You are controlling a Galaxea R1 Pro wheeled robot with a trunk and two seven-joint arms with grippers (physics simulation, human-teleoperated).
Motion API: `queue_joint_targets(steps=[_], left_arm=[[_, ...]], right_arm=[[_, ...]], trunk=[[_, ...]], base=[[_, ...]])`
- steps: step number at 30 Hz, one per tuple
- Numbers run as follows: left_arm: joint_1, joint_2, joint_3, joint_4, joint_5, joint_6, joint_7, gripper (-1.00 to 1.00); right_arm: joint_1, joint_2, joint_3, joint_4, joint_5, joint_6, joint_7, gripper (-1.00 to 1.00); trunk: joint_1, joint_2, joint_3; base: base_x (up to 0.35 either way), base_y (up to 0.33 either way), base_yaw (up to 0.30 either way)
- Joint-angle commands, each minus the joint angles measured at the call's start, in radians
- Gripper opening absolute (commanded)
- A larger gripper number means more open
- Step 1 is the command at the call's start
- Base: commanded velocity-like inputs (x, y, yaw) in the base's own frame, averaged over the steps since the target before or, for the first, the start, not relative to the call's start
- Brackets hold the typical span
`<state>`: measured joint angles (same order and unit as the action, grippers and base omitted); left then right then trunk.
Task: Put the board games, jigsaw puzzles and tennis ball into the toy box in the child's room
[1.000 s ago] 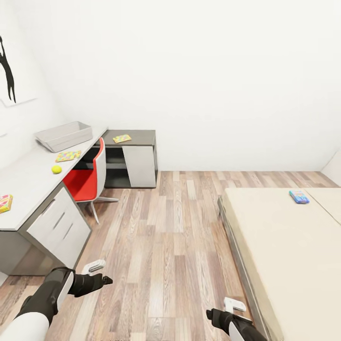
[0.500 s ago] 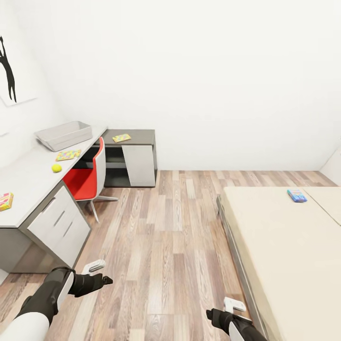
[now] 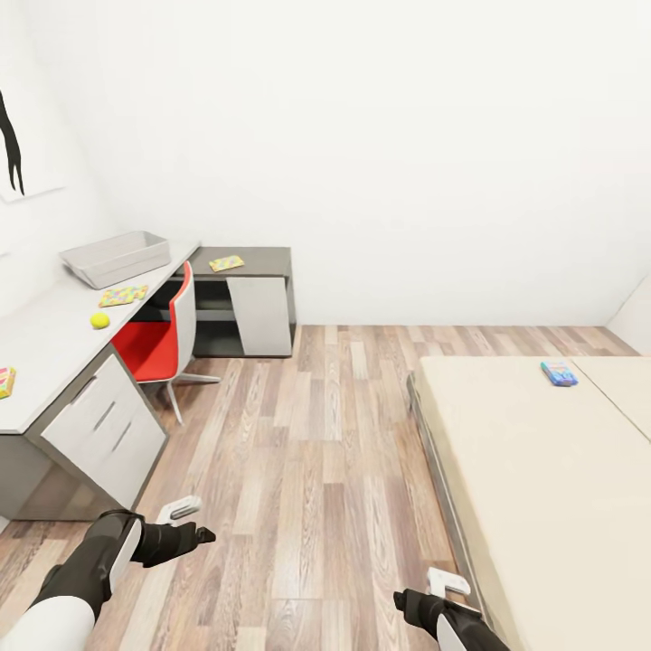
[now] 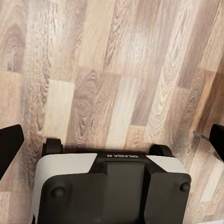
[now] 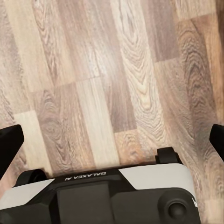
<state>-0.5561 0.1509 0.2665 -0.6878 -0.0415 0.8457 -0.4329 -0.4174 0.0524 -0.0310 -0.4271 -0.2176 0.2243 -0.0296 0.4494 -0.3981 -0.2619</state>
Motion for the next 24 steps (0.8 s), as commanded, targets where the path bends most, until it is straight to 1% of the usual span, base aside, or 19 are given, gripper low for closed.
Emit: queue_joint_targets(steps=[1,8,18,24], left_arm=[[-0.001,0.0,0.003,-0.001,-0.005,0.005,-0.006,1.0],[-0.001,-0.001,0.003,-0.001,-0.005,0.005,-0.006,1.0],[-0.001,-0.001,0.003,-0.001,-0.005,0.005,-0.006,1.0],[-0.001,-0.001,0.003,-0.001,-0.005,0.005,-0.006,1.0]], right_arm=[[0.0,0.001,-0.003,-0.002,-0.006,0.006,-0.003,1.0],[0.0,0.001,-0.003,-0.002,-0.006,0.006,-0.004,1.0],[0.0,0.001,-0.003,-0.002,-0.006,0.006,-0.005,1.0],[0.0,0.001,-0.003,-0.002,-0.006,0.006,-0.005,1.0]], trunk=[[0.001,-0.002,-0.002],[0.001,-0.002,-0.002],[0.001,-0.002,-0.002],[0.001,-0.002,-0.002]], base=[[0.0,-0.037,0.0],[0.0,-0.035,0.0],[0.0,-0.138,0.0],[-0.001,-0.039,0.0]])
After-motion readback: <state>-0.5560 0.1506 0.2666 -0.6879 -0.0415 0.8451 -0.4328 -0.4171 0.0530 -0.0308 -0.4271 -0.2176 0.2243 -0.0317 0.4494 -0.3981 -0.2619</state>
